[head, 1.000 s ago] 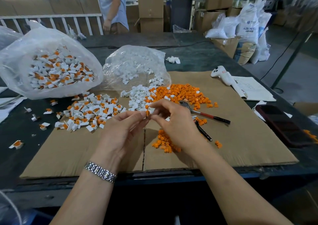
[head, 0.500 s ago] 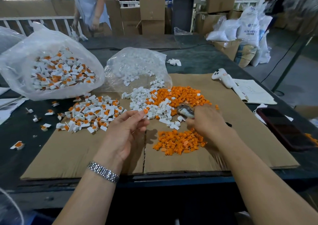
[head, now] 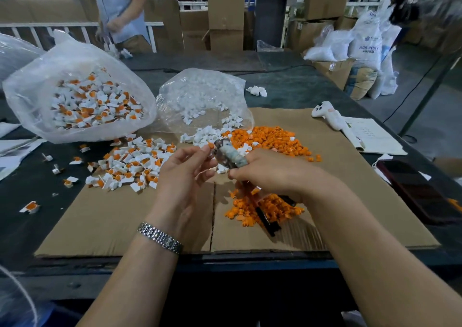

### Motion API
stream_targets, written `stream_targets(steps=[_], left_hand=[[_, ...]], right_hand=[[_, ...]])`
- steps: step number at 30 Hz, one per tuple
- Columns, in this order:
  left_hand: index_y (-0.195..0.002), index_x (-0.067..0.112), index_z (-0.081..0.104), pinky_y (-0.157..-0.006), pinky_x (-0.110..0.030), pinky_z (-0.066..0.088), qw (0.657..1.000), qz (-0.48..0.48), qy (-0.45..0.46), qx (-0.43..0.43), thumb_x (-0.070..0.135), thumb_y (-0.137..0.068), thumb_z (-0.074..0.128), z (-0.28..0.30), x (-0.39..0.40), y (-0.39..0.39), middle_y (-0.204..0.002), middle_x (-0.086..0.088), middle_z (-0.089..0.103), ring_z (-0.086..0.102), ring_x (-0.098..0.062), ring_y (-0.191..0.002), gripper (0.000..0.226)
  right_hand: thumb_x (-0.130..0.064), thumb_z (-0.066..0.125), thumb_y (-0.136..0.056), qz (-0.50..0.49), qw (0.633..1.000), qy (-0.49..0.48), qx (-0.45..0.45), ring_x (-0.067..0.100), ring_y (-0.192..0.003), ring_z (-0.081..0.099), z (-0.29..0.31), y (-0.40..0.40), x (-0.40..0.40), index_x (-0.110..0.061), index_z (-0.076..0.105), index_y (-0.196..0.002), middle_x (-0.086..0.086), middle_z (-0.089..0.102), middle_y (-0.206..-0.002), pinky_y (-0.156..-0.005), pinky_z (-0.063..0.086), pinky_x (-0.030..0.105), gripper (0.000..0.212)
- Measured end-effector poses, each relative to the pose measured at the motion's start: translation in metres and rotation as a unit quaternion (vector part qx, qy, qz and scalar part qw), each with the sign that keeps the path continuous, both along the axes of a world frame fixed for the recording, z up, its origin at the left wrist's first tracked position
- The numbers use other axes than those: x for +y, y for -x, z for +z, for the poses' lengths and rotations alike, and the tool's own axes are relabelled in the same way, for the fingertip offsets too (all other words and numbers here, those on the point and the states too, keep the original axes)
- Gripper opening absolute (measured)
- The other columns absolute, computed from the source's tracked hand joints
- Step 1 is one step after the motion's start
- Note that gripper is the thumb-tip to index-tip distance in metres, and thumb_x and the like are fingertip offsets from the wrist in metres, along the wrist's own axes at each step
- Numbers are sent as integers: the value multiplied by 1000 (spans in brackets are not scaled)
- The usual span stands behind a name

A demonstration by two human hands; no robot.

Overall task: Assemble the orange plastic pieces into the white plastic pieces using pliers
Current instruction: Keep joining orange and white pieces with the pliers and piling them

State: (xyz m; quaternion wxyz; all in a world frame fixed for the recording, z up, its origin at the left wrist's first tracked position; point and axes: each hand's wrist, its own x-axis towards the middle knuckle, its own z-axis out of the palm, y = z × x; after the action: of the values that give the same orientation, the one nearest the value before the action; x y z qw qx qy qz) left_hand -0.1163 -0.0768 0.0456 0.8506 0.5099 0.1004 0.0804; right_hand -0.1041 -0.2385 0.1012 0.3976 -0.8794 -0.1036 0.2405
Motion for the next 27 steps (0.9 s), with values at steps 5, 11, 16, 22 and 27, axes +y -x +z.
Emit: stream_targets(steps=[5, 11, 16, 22, 27], left_hand=[[-77, 15, 63, -57, -20, 55, 1000, 8, -25, -9, 5, -94, 70, -1, 3, 0, -78, -2, 73, 70, -13, -69, 20], [-82, 11, 63, -57, -20, 55, 999, 12, -48, 3, 5, -93, 71, -4, 4, 0, -80, -7, 72, 69, -13, -67, 15], [-86, 8, 64, -59, -20, 56, 997, 10, -81, 11, 5, -92, 72, -5, 6, 0, -78, -7, 71, 69, -13, -66, 11], [-84, 7, 66, -60, -19, 57, 995, -9, -98, 29, 4, -91, 73, -5, 14, -1, -71, -6, 70, 69, -12, -63, 10], [-83, 7, 65, -59, -18, 56, 996, -11, -83, 30, 4, -91, 73, -7, 16, -2, -67, -4, 70, 69, -11, -61, 12]], right_hand=[[-25, 50, -105, -10, 999, -50, 13, 11, -67, 68, -6, 6, 9, -10, 55, -104, 7, 64, -89, -77, 61, 38, 16], [-31, 47, -106, 10, 1000, -13, -15, 3, -56, 64, -11, 9, 8, -11, 54, -106, 4, 64, -86, -71, 59, 31, 20], [-37, 44, -107, 23, 998, 14, -60, 6, -48, 59, -16, 9, 5, -14, 54, -93, 3, 66, -71, -49, 49, 17, 28], [-47, 47, -103, 13, 989, 57, -135, 14, -52, 57, -24, 10, 8, -14, 57, -84, 3, 61, -67, -54, 49, 29, 39], [-49, 49, -101, -31, 980, 79, -177, 18, -61, 54, -38, 12, 18, -13, 57, -91, 5, 58, -78, -55, 44, 32, 39]])
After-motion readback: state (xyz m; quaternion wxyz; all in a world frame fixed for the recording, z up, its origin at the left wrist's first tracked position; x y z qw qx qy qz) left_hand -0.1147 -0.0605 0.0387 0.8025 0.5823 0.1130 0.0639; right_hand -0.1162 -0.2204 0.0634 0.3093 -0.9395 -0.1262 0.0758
